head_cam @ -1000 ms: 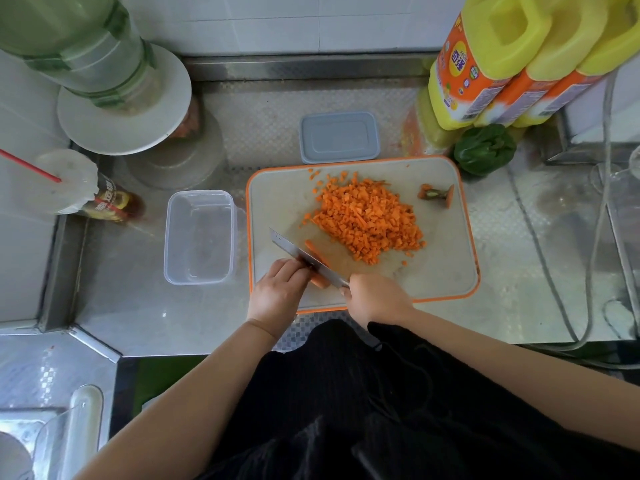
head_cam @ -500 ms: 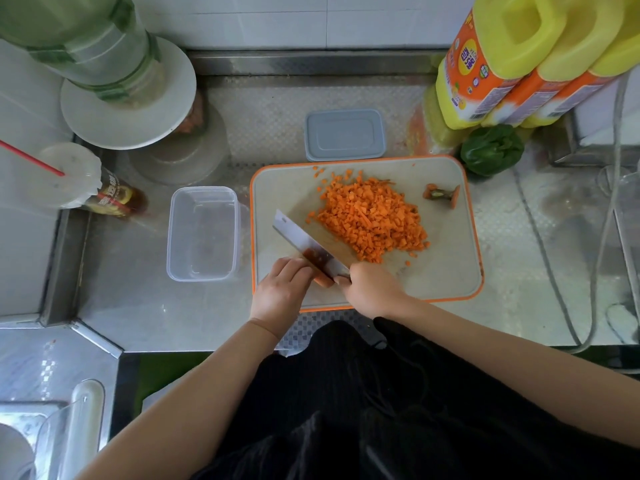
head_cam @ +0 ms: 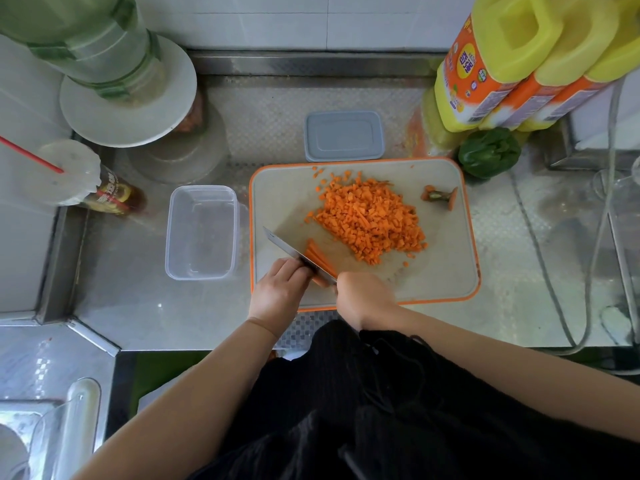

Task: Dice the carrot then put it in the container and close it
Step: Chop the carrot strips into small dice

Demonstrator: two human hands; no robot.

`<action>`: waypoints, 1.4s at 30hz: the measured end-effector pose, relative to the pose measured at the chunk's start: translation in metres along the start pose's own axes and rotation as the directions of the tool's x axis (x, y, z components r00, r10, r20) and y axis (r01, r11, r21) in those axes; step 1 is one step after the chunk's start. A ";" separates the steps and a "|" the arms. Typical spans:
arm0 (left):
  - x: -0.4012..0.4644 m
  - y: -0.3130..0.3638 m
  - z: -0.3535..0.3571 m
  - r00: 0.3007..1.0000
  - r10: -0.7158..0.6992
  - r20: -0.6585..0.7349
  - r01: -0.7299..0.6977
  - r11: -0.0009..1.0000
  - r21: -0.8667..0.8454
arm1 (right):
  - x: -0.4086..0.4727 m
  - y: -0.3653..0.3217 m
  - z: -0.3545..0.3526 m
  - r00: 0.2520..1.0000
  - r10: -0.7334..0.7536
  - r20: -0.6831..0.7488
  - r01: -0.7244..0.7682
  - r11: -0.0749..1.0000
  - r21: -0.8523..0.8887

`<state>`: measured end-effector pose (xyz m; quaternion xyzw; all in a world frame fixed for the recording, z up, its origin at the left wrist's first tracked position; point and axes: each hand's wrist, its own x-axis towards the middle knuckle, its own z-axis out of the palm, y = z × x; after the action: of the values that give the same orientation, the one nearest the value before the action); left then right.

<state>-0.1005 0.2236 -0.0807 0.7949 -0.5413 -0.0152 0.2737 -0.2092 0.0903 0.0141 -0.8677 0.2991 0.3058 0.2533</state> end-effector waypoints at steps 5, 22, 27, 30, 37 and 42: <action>0.000 -0.003 0.000 0.999 0.039 0.018 -0.039 0.999 0.006 | 0.014 0.012 -0.002 0.999 0.053 0.002 -0.052 0.985 0.163; 0.000 -0.006 -0.002 0.999 0.041 0.019 -0.041 0.999 -0.013 | 0.000 0.011 -0.004 1.000 -0.019 0.015 0.019 1.000 0.016; 0.000 -0.005 -0.002 0.999 0.046 0.020 -0.045 0.999 -0.017 | 0.005 0.003 0.005 1.000 0.012 -0.009 -0.011 0.998 0.066; -0.001 -0.007 -0.001 0.998 0.058 0.033 -0.059 0.998 0.027 | 0.009 0.005 0.002 0.998 0.062 -0.018 -0.059 0.988 0.146; -0.002 -0.008 0.000 0.998 0.056 0.020 -0.057 0.998 0.034 | 0.003 0.016 -0.002 0.998 0.057 0.031 -0.060 0.990 0.128; -0.003 -0.008 0.001 0.999 0.031 0.019 -0.031 0.999 0.024 | -0.001 0.014 -0.006 1.000 0.022 0.019 -0.023 0.997 0.072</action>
<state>-0.0950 0.2284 -0.0859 0.7894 -0.5563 -0.0116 0.2592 -0.2171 0.0771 0.0157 -0.8517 0.3174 0.3054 0.2839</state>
